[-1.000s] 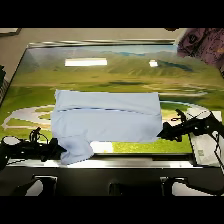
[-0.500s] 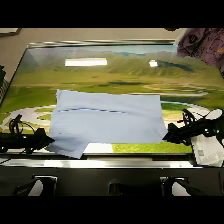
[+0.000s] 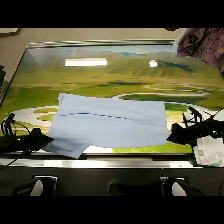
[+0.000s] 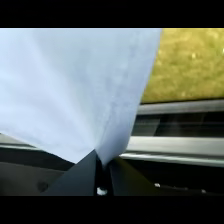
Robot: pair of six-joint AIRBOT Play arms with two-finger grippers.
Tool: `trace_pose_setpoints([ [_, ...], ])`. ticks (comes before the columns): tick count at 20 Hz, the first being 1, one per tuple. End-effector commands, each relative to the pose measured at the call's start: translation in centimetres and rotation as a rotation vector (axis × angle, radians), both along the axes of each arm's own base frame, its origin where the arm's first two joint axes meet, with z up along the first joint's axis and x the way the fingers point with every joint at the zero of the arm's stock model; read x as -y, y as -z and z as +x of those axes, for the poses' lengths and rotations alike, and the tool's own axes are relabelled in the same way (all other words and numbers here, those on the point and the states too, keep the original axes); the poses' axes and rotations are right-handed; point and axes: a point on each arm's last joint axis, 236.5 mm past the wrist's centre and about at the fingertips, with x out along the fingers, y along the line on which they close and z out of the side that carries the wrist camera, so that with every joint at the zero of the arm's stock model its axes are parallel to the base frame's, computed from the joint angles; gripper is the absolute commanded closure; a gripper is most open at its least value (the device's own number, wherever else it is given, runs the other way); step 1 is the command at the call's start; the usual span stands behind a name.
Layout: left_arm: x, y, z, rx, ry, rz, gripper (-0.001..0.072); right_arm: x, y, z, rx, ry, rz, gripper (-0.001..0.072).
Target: Fold the clothes and pants, and hang the long-sleeved shirts on hangers.
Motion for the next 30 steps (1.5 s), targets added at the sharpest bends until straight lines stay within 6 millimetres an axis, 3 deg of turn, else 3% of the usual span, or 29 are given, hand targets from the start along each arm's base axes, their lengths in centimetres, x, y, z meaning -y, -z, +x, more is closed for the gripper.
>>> trace_pose_setpoints([
  [1, 1.3, 0.4, 3.9, 0.061, 0.005, -0.066, 0.0693, -0.4, -1.1, 4.1, 0.134, 0.004, 0.022, 0.0675],
  [4, 1.8, 1.7, 7.6, 0.073, 0.022, -0.041, 0.0693, -1.0, 0.4, 6.7, 0.155, -0.116, -0.067, 0.0675],
  [6, 1.6, 1.9, 10.6, 0.105, 0.014, -0.019, 0.0693, 0.4, 1.4, 8.9, 0.154, -0.099, -0.188, 0.0675],
  [9, 0.8, 2.1, 14.6, 0.129, 0.014, 0.002, 0.0693, 2.0, 0.9, 12.4, 0.232, -0.043, -0.252, 0.0675],
  [15, -0.3, 2.8, 20.6, 0.148, 0.020, 0.017, 0.0693, 2.6, 1.9, 15.9, 0.263, -0.020, -0.256, 0.0675],
  [23, -0.9, 4.1, 26.8, 0.165, 0.032, -0.002, 0.0694, 2.3, 2.2, 19.5, 0.319, 0.042, -0.224, 0.0675],
  [30, -0.7, 7.0, 29.8, 0.133, 0.033, -0.029, 0.0693, 1.9, 3.8, 21.5, 0.343, 0.100, -0.186, 0.0675],
])
